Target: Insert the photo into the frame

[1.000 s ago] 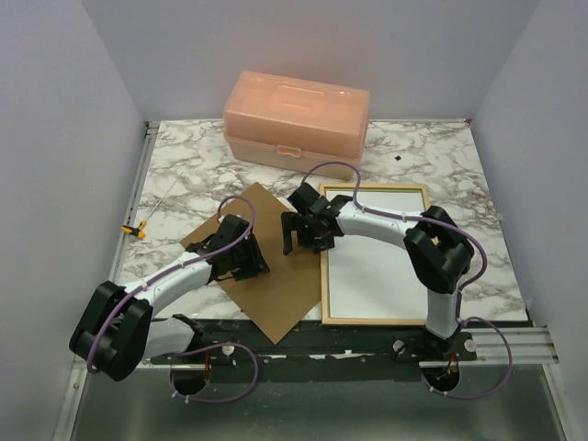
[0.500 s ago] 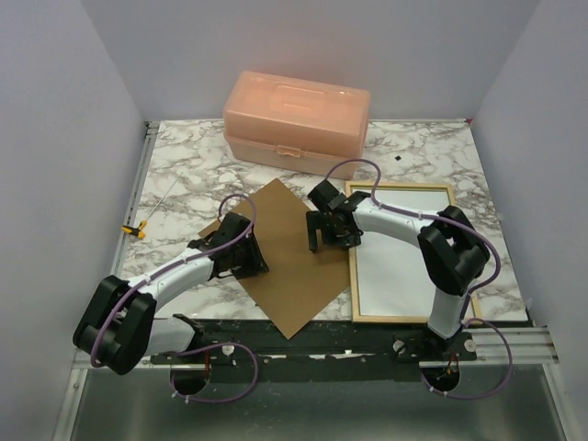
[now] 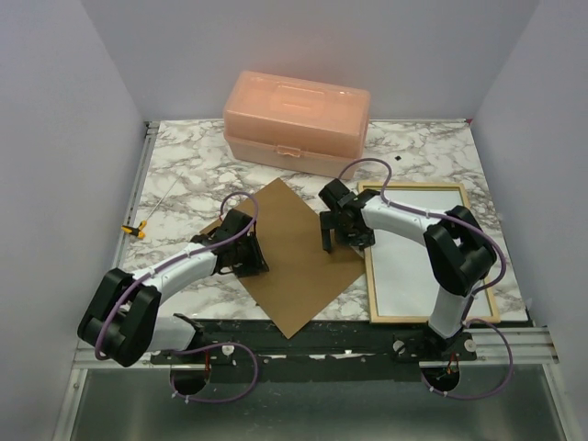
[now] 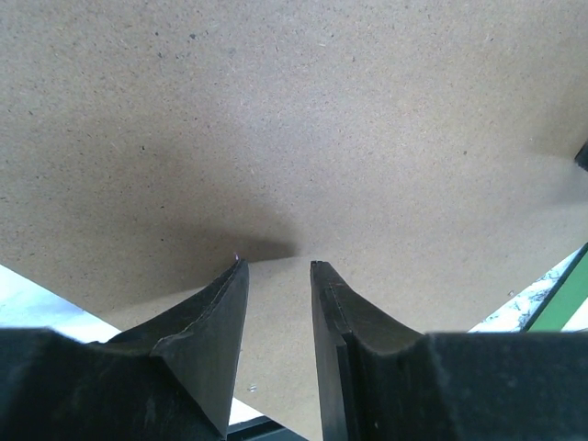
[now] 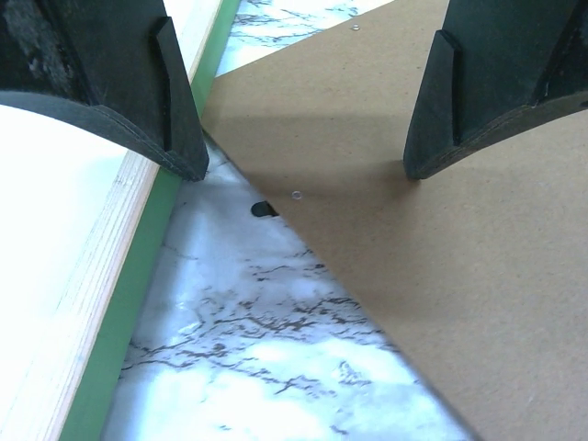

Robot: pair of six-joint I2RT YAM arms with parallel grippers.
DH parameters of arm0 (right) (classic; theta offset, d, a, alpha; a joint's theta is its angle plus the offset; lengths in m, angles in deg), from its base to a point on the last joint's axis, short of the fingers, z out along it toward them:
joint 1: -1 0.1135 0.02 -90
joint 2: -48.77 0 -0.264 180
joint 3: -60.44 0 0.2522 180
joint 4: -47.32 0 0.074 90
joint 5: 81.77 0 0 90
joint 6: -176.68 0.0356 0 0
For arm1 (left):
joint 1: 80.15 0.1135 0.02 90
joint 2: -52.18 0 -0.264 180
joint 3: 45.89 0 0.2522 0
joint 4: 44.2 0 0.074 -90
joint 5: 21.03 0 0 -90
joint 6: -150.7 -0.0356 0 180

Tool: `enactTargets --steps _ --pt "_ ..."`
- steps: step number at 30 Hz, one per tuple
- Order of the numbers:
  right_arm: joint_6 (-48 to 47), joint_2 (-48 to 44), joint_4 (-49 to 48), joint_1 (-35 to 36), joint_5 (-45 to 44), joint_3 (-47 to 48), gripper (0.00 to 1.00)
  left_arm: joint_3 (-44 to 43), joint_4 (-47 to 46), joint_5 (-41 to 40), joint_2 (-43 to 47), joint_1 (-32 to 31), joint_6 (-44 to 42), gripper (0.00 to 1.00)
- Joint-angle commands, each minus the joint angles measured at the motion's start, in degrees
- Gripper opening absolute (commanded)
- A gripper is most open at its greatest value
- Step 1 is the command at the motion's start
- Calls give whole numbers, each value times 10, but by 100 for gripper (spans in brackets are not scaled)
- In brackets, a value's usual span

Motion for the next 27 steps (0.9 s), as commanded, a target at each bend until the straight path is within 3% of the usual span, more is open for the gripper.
enactTargets --steps 1,6,12,18,27 --pt "-18 -7 19 -12 -23 2 97 30 34 -21 6 2 -12 40" --pt "-26 2 5 -12 20 13 97 37 21 7 86 1 -21 57" --pt "-29 -4 -28 -12 105 -12 98 37 87 2 136 4 -15 78" --pt "-19 -19 -43 -12 166 -47 98 31 194 -31 154 10 10 83" --pt "-21 -52 -65 -12 243 -83 99 36 186 -19 145 33 1 82"
